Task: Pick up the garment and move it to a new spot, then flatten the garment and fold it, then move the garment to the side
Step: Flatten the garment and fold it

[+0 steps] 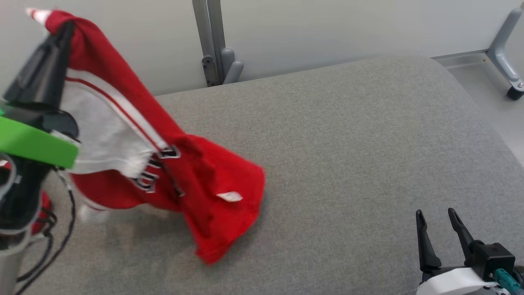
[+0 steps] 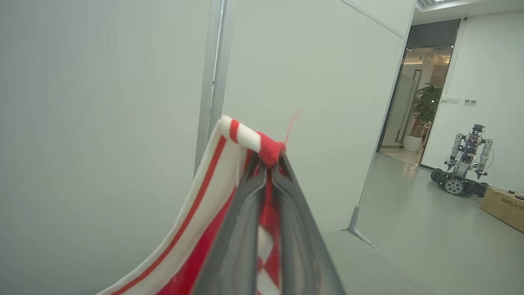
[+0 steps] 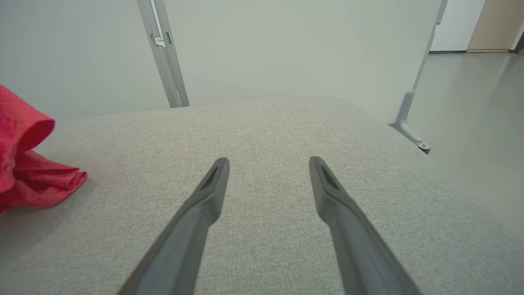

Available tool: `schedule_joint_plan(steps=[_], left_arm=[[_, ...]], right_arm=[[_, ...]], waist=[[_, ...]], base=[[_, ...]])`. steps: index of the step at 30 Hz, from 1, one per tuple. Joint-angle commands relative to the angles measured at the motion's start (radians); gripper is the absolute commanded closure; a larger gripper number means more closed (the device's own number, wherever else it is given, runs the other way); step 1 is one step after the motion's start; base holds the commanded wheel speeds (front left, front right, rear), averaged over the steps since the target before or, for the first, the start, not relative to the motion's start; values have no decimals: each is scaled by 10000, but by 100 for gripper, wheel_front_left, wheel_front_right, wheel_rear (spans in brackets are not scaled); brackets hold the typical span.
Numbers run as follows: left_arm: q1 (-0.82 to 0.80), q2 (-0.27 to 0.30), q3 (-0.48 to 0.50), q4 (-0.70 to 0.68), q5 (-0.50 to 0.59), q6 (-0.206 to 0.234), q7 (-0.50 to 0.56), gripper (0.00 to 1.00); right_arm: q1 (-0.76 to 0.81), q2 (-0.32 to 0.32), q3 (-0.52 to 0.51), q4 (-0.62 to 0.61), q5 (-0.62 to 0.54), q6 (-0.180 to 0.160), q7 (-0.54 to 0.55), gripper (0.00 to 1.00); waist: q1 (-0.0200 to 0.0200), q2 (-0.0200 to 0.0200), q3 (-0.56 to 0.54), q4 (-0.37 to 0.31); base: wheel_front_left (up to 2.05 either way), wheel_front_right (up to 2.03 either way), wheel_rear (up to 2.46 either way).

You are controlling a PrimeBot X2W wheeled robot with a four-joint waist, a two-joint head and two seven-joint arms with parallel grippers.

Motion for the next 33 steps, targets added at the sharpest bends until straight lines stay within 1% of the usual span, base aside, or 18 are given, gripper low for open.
schedule_joint_plan(steps=[1,3,5,8,11,12,15,18,21,26,29,33], left_arm=[[-325,227,138,-80,-25,109,178,100],[-808,595,220,-69,14,145,646,100],[-1266,661,79,79,-229,33,1104,100],[-1886,472,-410,512,-462,-126,1767,100],[-2287,80,-1167,1088,-541,-341,2281,100],[-2354,-98,-1425,1330,-522,-386,2386,100],[-2499,-870,-2137,2168,-556,-535,2438,100],[-2594,-1835,-2719,3096,-635,-672,2227,100],[-2794,-2901,-3382,4048,-456,-880,1923,100],[-3235,-4155,-4809,6070,884,-1132,1086,100],[-3455,-4607,-5300,7162,1155,-1257,538,100],[-3612,-4863,-5967,8077,1120,-1396,-73,100]], right_arm=[[-92,-22,1,21,-28,-10,-31,0],[-105,-24,18,36,-17,-10,-31,0],[-119,-24,65,57,8,-10,-31,0],[-169,-22,180,97,86,-10,-31,0],[-231,-24,299,120,163,-10,-30,0],[-267,-21,339,139,188,-10,-31,0],[-452,-24,485,170,282,-10,-30,0],[-585,-22,637,217,404,-10,-30,0],[-712,-21,719,274,507,-10,-31,0],[-1063,-14,983,346,868,-10,-31,0],[-1264,-22,1174,395,1137,-10,-31,0],[-1394,-14,1278,424,1361,-10,-31,0]], waist=[[0,108,-31,-64],[0,108,-47,-130],[0,108,-69,-208],[0,108,-68,-365],[0,108,-1,-584],[0,108,32,-671],[0,108,200,-972],[0,108,440,-1328],[0,108,702,-1656],[0,108,1217,-2354],[0,108,1475,-2799],[0,108,1691,-3129]], base=[[0,0,0],[0,0,0],[0,0,0],[0,0,0],[0,0,0],[0,0,0],[0,0,0],[0,0,0],[0,0,0],[0,0,0],[0,0,0],[0,0,0]])
